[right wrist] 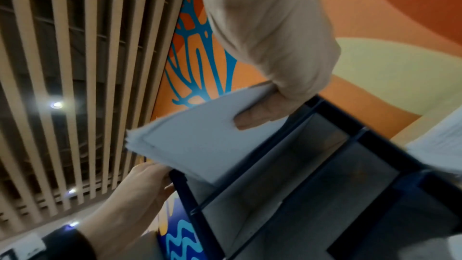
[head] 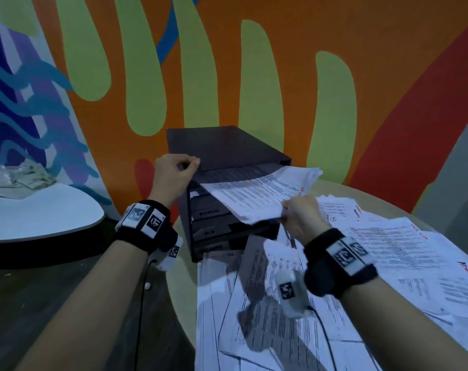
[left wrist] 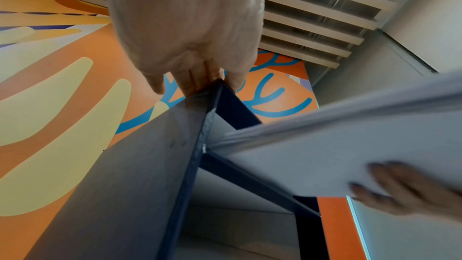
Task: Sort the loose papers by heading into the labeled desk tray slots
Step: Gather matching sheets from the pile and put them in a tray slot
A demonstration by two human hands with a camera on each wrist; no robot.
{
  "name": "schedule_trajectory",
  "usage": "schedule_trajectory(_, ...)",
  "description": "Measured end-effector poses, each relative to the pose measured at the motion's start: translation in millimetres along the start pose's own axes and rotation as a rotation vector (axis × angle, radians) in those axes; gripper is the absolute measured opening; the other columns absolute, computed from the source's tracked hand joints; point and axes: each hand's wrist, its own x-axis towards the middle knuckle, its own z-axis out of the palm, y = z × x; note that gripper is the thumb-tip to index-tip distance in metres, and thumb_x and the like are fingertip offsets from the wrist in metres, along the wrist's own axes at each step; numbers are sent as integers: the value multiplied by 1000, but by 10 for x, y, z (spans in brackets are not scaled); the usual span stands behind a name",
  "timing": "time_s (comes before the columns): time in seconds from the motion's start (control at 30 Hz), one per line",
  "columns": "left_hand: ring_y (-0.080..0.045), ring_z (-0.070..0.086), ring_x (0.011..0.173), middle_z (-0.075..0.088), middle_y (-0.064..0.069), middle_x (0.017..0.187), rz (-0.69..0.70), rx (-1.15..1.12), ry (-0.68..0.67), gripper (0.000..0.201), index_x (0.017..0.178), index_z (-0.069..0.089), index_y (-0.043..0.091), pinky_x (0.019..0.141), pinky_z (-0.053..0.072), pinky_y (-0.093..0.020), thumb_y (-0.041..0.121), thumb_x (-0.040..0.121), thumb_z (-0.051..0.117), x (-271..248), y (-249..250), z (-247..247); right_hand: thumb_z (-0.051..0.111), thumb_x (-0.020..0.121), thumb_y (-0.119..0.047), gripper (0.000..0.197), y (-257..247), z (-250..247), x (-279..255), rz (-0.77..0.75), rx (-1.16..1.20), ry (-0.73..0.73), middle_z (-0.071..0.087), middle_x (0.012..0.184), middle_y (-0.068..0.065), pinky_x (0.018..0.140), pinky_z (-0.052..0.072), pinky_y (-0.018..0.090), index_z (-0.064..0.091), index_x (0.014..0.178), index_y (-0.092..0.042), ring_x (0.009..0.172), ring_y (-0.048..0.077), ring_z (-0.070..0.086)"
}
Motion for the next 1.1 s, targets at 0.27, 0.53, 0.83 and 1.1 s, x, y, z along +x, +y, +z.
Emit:
schedule_trajectory(0.27,-8,66,90,72,7,92,32,-14,79,20,85,77,11,100,46,-50,26,92,65,-16,-76,74,38,97,6,20,13,789,214,95,-279,-127,52,79,16,34,34,16,37,84,-9,37,16,47)
schedule_trajectory(0.53,-3,66,90,70,12,92,36,-80,120,19,87,78,12,115,33,-45,25,92,65,-23,-161,144,38,90,20,49,-34,1068,610,106,84,-106,50,130,32,44,54,30,39,136,4,66,38,72)
schedule_trajectory(0.83,-2,67,90,72,9,90,29,-116,142,17,85,77,13,112,36,-46,23,91,65,-44,-145,161,58,95,-30,48,-2,1166,533,218,-62,-20,60,121,13,87,53,29,52,130,2,101,25,63)
schedule_trajectory(1.1,-11,65,94,74,2,96,23,74,125,19,87,75,12,120,18,-41,22,94,61,-49,-7,153,49,91,14,13,-59,880,377,12,-233,-111,59,77,33,35,49,27,50,104,17,35,29,61)
